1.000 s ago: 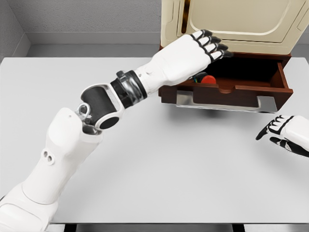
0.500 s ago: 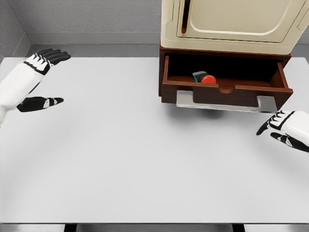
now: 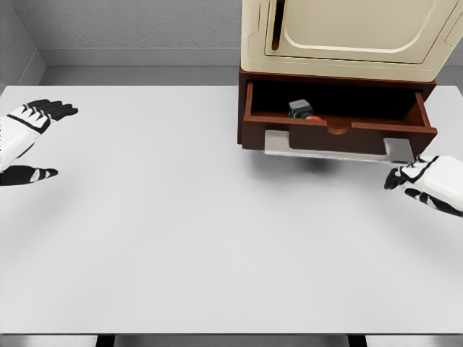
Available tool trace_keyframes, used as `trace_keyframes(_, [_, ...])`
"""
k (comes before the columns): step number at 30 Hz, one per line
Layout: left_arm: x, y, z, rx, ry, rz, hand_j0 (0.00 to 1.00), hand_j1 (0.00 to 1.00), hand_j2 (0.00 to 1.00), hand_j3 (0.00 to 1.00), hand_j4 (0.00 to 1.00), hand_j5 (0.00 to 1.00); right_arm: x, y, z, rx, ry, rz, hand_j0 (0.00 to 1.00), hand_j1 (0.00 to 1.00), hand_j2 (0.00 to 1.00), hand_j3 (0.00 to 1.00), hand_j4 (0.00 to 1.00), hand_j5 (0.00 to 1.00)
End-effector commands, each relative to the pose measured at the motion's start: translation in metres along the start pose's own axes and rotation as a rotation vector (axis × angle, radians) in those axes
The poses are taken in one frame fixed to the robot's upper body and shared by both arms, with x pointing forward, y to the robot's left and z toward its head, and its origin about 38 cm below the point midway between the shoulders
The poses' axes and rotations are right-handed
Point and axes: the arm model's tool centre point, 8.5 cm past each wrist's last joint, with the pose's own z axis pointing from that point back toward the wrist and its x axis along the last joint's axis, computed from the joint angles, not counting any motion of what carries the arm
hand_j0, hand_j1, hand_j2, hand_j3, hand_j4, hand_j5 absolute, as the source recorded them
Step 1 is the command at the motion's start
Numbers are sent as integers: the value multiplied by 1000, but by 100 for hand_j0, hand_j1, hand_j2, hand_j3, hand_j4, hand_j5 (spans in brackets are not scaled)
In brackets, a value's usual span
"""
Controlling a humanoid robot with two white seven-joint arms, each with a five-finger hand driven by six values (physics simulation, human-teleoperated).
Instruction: Put the switch into the drawer with left arm, and close the drawer with right arm
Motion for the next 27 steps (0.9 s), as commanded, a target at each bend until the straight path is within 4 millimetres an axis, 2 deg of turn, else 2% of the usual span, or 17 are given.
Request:
trace_keyframes(1, [13,3,-5,20,-32,-2,100,100,100,100,100,100,12,1,-8,-117,-38,-127,52,52,52,52,52,52])
trace_keyframes(2, [18,6,-6,26,-45,-15,100,100,100,100,100,100,11,0,-9,-120,-39,-126,52,52,52,52,52,52])
trace_keyframes(6, [18,7,-6,26,-45,-17,100,100,100,100,100,100,14,-2,-17,-143,-54,-129,52,52,52,52,52,52])
trace_keyframes(11, [22,8,-8,31,-55,-21,100,100,100,100,100,100,7,-4,-10,-106,-36,-106,53,53,53,53,53,53])
trace_keyframes(15, [22,6,-8,28,-57,-18,100,100,100,100,100,100,-20,-5,8,-57,45,-91,54,54,54,54,54,54])
trace_keyframes(17, [22,6,-9,28,-58,-17,100,100,100,100,100,100,-27,-6,15,-26,63,-81,54,54,54,54,54,54])
trace_keyframes(21, [22,6,-8,27,-57,-16,100,100,100,100,100,100,-26,7,26,70,70,-77,54,54,54,54,54,54])
trace_keyframes(23, [22,5,-9,29,-57,-14,100,100,100,100,100,100,-23,7,24,81,56,-72,54,54,54,54,54,54])
trace_keyframes(27, [22,5,-9,28,-57,-15,100,100,100,100,100,100,5,6,11,81,-35,-58,53,53,53,53,53,53])
